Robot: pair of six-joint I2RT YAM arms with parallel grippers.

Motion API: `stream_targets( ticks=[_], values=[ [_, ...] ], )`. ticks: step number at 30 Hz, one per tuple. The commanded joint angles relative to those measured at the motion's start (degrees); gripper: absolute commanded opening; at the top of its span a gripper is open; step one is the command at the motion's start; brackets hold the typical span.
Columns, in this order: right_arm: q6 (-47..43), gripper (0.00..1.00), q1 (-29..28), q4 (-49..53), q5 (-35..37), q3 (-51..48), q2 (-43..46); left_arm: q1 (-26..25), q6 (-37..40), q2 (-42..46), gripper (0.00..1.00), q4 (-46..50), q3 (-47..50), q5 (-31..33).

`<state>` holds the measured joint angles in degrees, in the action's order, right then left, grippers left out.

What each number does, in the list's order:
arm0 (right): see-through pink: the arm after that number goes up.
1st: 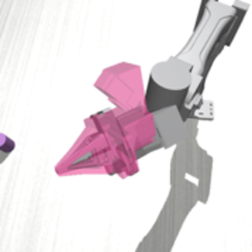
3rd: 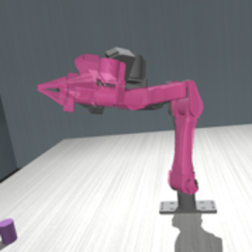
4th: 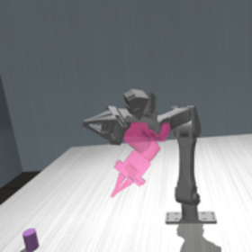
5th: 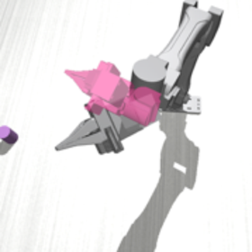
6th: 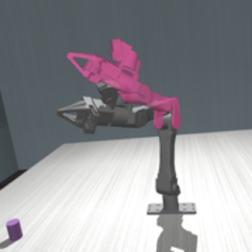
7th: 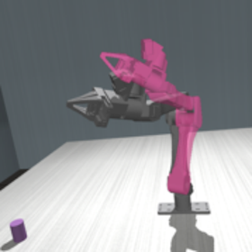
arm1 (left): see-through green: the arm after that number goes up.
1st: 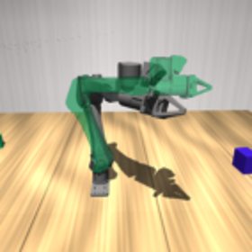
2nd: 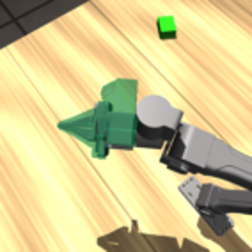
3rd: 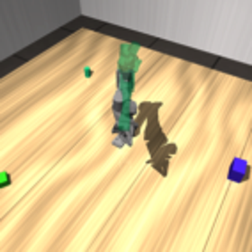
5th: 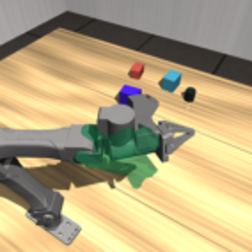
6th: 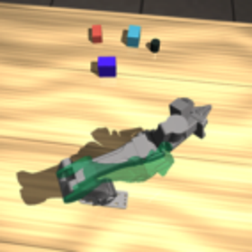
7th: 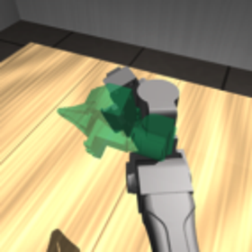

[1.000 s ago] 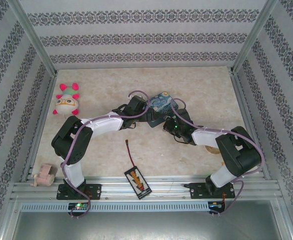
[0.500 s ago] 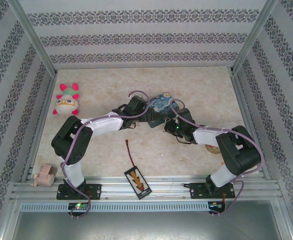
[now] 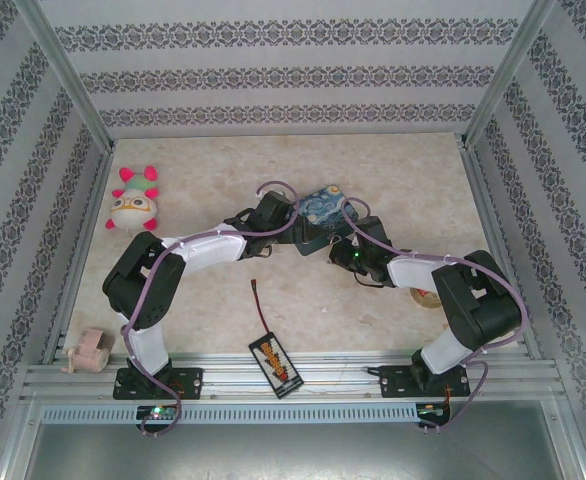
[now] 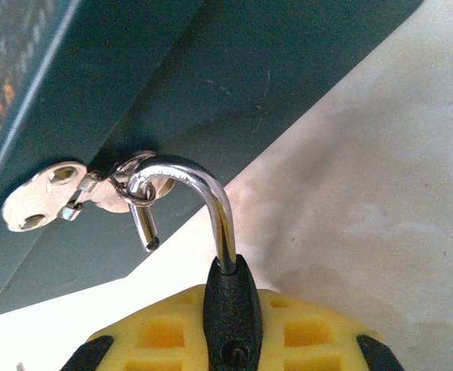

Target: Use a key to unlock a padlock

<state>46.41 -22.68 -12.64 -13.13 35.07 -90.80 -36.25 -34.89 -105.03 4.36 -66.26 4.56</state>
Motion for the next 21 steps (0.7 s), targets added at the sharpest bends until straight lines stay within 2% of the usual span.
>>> stream_targets(
  ticks=[1,15,17,21],
  values=[
    [-0.4,0.15,2.1,2.5,1.8,-0.7,0.4,1.7,1.7,-0.7,0.99,9.3,0.8,2.7],
    [-0.5,0.20,3.4,1.3,0.3,-1.9,0.6,2.0,1.3,0.0,1.00,9.0,1.9,1.5],
    [-0.6,0.29,3.4,1.2,0.2,-1.8,0.6,2.0,1.2,-0.1,1.00,8.8,1.8,1.3],
    [-0.6,0.30,3.4,1.1,0.1,-2.4,1.1,2.1,1.0,-0.4,1.00,8.7,1.7,0.9]
  ],
)
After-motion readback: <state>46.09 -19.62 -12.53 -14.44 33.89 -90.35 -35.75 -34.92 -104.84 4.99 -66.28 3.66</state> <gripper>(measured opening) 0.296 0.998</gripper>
